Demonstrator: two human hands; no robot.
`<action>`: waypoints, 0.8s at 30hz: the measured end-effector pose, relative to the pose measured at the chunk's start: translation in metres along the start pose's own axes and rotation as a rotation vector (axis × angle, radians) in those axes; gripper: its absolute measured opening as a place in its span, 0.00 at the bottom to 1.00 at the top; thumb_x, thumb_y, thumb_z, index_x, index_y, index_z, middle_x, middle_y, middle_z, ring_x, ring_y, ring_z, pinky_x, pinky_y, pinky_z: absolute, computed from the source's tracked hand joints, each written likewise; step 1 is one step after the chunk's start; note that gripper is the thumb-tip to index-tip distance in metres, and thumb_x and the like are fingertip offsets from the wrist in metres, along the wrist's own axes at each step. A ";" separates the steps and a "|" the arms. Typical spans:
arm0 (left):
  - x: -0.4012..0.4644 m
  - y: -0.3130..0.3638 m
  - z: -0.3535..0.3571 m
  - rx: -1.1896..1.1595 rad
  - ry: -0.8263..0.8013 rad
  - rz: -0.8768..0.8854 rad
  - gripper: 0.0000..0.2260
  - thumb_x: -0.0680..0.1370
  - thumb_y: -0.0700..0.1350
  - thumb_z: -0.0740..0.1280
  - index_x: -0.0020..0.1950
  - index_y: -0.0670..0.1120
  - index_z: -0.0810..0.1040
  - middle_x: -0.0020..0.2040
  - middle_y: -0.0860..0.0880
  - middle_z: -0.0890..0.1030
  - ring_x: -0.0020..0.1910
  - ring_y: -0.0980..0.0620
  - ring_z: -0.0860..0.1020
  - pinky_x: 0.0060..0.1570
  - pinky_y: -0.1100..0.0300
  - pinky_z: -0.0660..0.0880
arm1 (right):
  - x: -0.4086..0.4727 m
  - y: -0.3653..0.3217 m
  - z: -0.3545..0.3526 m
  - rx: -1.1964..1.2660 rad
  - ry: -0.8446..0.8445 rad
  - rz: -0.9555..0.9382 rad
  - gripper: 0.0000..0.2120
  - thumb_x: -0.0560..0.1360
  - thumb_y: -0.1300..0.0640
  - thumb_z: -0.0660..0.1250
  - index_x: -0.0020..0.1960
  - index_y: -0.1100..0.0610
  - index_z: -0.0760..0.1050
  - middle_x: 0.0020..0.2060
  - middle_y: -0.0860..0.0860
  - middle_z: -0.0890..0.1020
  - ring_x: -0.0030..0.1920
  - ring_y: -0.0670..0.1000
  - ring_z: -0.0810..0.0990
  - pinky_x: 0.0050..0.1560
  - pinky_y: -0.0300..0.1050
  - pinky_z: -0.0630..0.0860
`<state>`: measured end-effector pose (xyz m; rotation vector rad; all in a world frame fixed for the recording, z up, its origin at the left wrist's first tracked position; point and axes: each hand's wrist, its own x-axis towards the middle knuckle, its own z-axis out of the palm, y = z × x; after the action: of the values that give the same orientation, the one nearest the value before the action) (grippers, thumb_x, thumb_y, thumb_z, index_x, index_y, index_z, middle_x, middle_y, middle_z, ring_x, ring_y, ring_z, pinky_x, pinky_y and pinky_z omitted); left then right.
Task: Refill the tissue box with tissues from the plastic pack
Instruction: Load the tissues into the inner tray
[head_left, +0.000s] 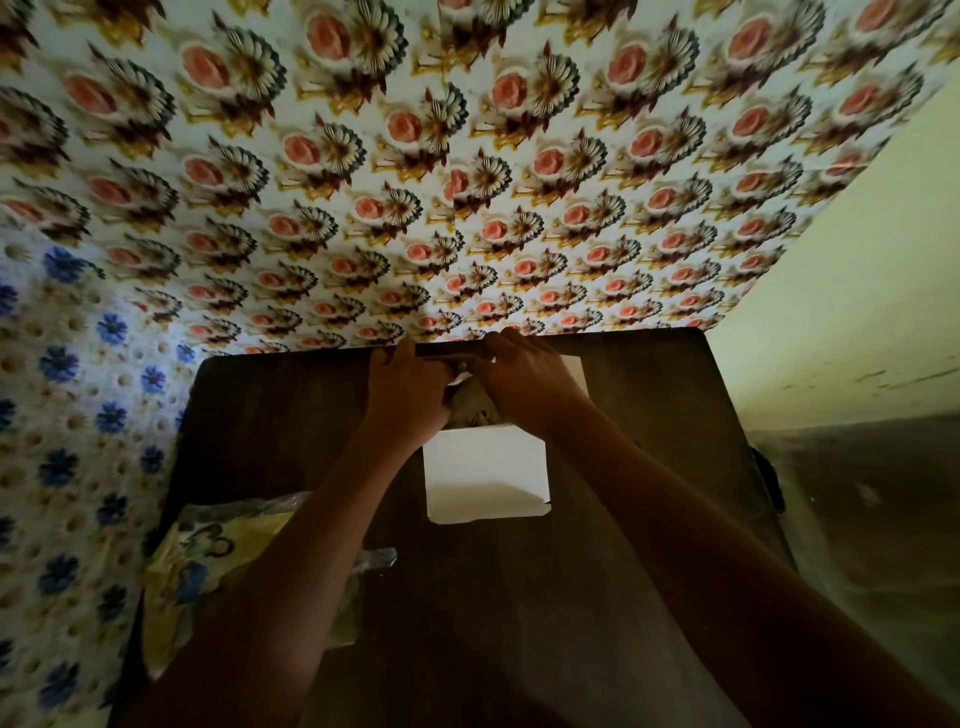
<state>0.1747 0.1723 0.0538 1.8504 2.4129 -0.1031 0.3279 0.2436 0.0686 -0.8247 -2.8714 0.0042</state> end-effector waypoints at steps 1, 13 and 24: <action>0.000 -0.001 0.000 -0.010 -0.035 -0.011 0.11 0.79 0.56 0.65 0.55 0.55 0.83 0.55 0.54 0.83 0.69 0.45 0.68 0.66 0.43 0.62 | 0.000 0.000 0.001 -0.002 0.020 -0.031 0.16 0.69 0.60 0.76 0.56 0.55 0.80 0.51 0.56 0.83 0.51 0.57 0.82 0.45 0.53 0.82; 0.000 0.002 -0.013 0.015 -0.192 0.007 0.10 0.80 0.50 0.63 0.59 0.56 0.80 0.58 0.53 0.80 0.75 0.44 0.62 0.71 0.26 0.46 | 0.013 -0.016 -0.007 -0.029 -0.122 -0.052 0.09 0.73 0.61 0.71 0.54 0.59 0.83 0.50 0.56 0.86 0.53 0.62 0.84 0.51 0.55 0.82; 0.001 0.005 -0.015 0.025 -0.306 0.006 0.10 0.79 0.48 0.65 0.58 0.53 0.81 0.62 0.50 0.79 0.79 0.41 0.56 0.70 0.22 0.40 | 0.022 -0.010 -0.018 0.236 -0.580 0.148 0.13 0.80 0.62 0.64 0.64 0.59 0.76 0.52 0.57 0.82 0.44 0.54 0.79 0.40 0.40 0.74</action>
<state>0.1789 0.1765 0.0691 1.7069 2.2058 -0.3869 0.3072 0.2457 0.0904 -1.1351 -3.2152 0.6934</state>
